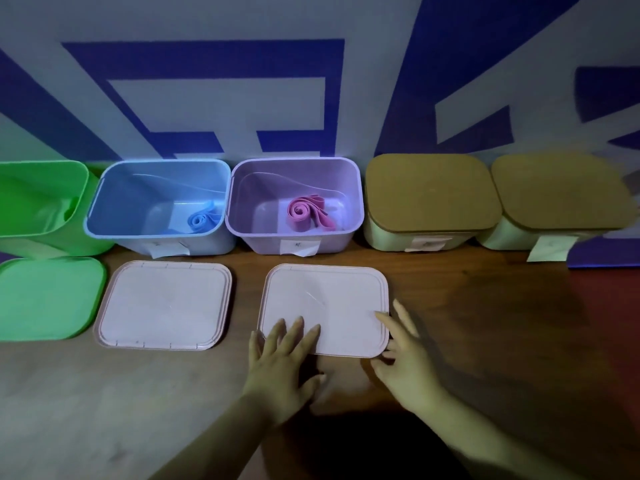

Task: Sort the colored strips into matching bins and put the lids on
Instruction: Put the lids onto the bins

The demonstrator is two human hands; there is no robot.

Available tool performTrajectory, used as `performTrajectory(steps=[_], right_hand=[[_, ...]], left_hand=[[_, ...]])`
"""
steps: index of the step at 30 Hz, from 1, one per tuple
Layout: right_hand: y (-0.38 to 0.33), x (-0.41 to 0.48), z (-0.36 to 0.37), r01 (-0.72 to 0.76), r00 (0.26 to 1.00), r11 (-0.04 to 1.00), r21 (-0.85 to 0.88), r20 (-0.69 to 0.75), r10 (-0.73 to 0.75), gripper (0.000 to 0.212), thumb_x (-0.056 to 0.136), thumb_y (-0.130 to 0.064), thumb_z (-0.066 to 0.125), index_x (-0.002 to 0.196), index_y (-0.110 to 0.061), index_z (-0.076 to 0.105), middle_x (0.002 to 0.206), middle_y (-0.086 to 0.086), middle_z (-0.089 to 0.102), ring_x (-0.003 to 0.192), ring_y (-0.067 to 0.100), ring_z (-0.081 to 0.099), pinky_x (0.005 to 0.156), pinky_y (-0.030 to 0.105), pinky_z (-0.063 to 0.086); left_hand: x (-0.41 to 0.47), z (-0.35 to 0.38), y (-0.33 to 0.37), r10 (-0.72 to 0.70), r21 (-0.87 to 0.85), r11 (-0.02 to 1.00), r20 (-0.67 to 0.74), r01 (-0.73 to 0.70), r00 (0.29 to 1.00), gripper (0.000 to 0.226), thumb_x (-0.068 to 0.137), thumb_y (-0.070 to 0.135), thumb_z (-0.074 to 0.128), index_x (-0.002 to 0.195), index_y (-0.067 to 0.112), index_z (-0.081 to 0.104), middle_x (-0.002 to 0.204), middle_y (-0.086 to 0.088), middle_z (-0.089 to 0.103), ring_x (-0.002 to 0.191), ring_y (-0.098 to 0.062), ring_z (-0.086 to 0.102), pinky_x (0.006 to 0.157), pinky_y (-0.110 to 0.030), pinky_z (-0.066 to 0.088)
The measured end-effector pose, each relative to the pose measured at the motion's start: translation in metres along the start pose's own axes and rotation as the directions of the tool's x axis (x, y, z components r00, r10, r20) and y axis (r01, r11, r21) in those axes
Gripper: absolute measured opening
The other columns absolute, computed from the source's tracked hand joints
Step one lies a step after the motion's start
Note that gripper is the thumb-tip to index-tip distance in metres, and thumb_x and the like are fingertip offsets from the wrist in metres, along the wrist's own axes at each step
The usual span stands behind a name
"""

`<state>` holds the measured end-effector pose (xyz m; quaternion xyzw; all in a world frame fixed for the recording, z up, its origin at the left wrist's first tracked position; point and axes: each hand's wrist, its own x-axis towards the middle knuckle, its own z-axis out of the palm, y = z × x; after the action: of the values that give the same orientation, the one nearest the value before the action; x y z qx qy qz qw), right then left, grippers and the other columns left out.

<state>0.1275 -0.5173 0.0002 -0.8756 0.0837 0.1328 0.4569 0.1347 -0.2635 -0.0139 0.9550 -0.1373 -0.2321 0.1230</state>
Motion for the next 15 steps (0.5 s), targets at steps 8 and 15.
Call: performTrajectory(steps=[8,15], right_hand=[[0.0,-0.016,-0.049,0.342,0.926,0.884,-0.318,-0.049,-0.375,0.064,0.068,-0.012,0.087,0.127,-0.023,0.066,0.121,-0.008,0.069,0.104,0.012,0.064,0.086,0.033,0.057],[-0.054,-0.023,-0.103,0.291,0.928,0.957,-0.001,-0.242,-0.283,0.043,0.077,-0.033,0.082,0.118,-0.036,0.07,0.1,-0.024,0.066,0.097,-0.003,0.063,0.084,0.009,0.045]], left_hand=[[-0.009,-0.004,0.031,0.042,-0.177,0.982,-0.112,-0.061,0.993,0.077,0.085,0.071,0.043,0.147,0.06,0.0,0.163,0.018,0.008,0.153,-0.019,0.004,0.121,-0.049,0.016],[-0.027,-0.051,0.065,-0.051,-0.348,0.924,-0.522,-0.158,0.852,0.078,0.084,0.058,0.06,0.15,0.028,0.034,0.141,0.002,0.048,0.13,-0.018,0.044,0.111,-0.039,0.037]])
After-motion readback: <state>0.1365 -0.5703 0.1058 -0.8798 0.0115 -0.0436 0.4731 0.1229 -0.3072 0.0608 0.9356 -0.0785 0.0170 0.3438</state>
